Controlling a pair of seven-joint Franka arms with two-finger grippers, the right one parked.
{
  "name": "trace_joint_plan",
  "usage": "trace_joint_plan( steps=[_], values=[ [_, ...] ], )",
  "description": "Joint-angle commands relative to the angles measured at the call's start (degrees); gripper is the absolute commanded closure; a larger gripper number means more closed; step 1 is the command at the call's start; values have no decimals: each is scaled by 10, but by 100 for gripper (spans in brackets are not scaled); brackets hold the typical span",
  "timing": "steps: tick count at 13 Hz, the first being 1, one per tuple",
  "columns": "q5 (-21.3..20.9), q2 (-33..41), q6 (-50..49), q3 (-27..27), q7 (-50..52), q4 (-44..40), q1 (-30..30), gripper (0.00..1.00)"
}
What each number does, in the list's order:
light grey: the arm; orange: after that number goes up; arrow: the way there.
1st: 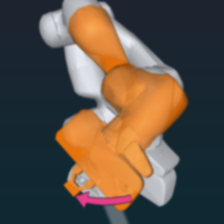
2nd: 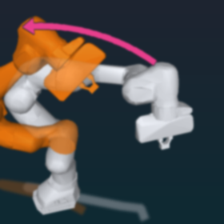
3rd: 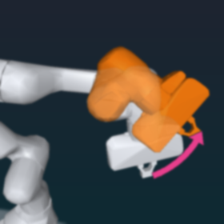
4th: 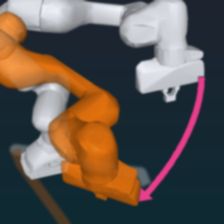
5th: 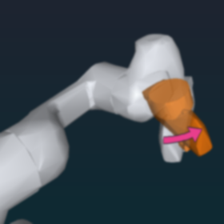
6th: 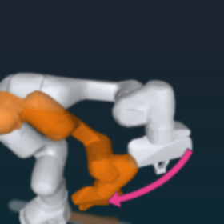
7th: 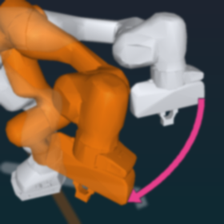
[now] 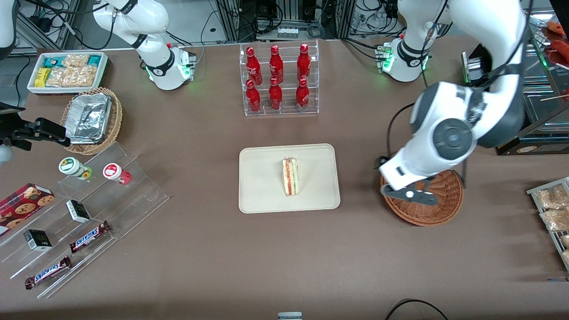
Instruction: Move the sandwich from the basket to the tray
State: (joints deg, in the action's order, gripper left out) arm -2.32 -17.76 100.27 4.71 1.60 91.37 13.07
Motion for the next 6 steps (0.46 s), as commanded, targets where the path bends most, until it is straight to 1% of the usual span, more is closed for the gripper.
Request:
trace_joint_plan(
  steps=[1, 4, 6],
  values=[
    [-4, 78, 39, 7, -37, 94, -32, 0],
    [-4, 140, 38, 5, -41, 144, -53, 0],
    [-4, 168, 21, 5, -44, 153, -64, 0]
  ],
)
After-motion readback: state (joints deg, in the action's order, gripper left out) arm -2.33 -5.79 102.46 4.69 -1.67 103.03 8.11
